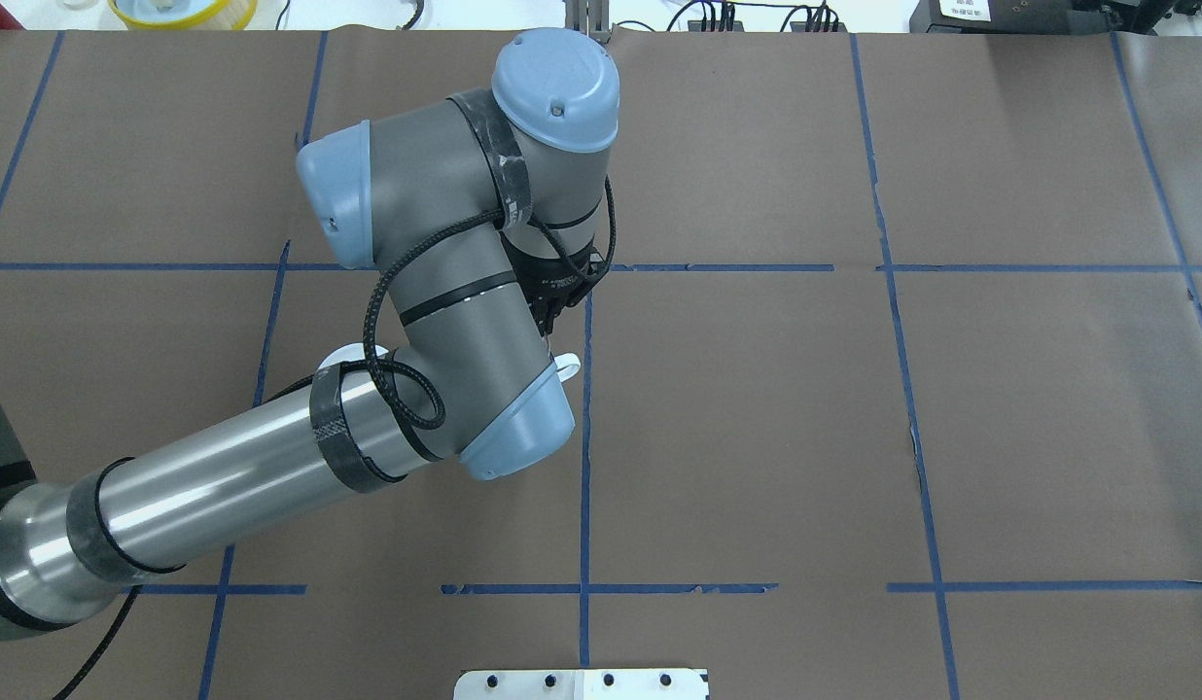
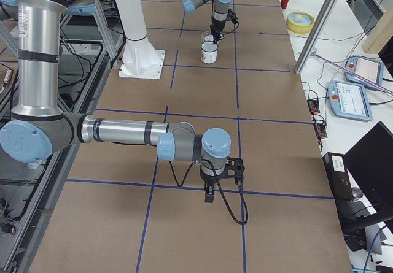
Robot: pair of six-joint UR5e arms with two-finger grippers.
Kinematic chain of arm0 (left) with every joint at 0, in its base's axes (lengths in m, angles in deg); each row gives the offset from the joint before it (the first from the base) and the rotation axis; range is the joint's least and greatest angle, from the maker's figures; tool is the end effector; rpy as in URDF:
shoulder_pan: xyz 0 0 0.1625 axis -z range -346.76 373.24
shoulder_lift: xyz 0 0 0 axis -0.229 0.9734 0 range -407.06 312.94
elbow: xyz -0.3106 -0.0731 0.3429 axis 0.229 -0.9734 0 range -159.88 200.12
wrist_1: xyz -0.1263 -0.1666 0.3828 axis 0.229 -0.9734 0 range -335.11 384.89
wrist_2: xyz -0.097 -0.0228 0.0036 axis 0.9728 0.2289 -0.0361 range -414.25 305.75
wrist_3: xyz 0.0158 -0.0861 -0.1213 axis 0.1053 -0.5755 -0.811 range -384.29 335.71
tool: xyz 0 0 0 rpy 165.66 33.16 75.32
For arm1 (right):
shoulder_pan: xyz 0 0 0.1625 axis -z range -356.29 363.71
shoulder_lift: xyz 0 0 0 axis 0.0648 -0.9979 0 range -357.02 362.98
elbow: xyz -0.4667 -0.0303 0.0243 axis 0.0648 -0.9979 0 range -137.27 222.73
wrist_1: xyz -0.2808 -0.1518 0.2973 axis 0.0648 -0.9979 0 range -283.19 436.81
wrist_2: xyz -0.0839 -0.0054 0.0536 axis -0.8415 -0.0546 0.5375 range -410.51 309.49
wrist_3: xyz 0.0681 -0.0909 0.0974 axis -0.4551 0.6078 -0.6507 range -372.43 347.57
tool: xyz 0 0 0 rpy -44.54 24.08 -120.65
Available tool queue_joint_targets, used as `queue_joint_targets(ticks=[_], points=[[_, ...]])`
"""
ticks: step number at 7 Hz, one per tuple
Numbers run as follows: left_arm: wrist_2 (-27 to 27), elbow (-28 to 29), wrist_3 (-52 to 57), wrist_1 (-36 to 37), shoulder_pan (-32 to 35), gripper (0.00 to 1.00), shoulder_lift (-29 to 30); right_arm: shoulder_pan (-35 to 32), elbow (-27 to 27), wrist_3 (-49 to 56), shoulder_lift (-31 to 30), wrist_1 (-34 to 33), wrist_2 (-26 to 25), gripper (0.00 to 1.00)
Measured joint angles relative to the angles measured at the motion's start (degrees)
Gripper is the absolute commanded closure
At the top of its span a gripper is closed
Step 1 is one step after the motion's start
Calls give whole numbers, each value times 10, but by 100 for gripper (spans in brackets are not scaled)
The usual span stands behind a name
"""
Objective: Place funnel on cup
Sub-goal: 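Lower the funnel into the mug opening and release it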
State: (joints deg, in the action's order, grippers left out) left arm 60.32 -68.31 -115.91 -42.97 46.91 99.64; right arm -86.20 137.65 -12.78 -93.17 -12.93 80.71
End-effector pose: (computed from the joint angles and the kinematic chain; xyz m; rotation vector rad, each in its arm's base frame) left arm 0.6152 -0.4953 0.1388 -0.2462 0.6659 -0.4667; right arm 0.0339 -0.4630 0.7512 -0.0189 -0.7193 0.0104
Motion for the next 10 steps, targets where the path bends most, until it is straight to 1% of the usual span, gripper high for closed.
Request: queue_joint_targets(ticks=[2,6,8,9,10], points=[[-1,1,-1,-13,-15,100,-4,0,0,0,0,0,0,0],[-8,4,4,-23,-13,100,-11,0,0,0,0,0,0,0],[-8,7,5,-44,-14,100,-20,0,0,0,0,0,0,0],[-8,8,5,-52,-14,94,-22,0,0,0,0,0,0,0],[-8,9,5,-55,-14,58,-23,0,0,0,0,0,0,0]])
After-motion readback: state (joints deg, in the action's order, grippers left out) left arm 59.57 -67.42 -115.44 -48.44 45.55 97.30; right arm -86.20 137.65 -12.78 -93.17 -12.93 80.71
